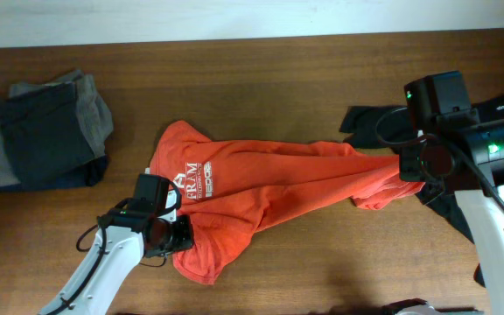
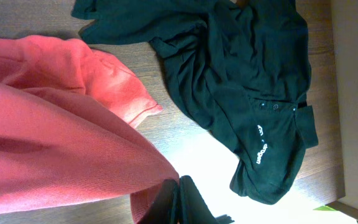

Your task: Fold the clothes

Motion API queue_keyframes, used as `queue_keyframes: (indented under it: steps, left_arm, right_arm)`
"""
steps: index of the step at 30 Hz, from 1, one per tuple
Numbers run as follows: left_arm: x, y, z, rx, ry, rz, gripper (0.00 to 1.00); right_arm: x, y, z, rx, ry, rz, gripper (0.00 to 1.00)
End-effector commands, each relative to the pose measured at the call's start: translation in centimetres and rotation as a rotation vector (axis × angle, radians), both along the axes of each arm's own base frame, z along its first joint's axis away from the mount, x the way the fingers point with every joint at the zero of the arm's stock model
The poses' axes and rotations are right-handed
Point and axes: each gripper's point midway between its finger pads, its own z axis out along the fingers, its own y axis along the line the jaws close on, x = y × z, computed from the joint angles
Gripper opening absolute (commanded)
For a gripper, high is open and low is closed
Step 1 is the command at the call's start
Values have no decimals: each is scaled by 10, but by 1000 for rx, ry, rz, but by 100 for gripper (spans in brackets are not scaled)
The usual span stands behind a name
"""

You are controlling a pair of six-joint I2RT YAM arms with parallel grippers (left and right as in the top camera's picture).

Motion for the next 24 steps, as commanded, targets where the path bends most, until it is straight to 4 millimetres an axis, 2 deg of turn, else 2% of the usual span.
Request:
queue_keyframes:
  steps: [1, 8, 12, 15, 24]
  left_arm:
    - [3, 1, 0, 3, -9, 45, 29]
    - [3, 0, 0, 0, -4, 52, 13]
    - [-18, 3, -2, 11, 84, 51, 13]
    - [-30, -2, -1, -22, 135, 47, 13]
    - [-33, -2, -1, -22, 148, 52, 14]
  right_arm:
    - [0, -8, 4, -29, -10, -25, 4]
    - [0, -8, 4, -29, -10, -25, 4]
    - [0, -8, 4, -29, -10, -25, 4]
    - [0, -8, 4, -29, -10, -25, 4]
    - [0, -8, 4, -29, -11, -25, 4]
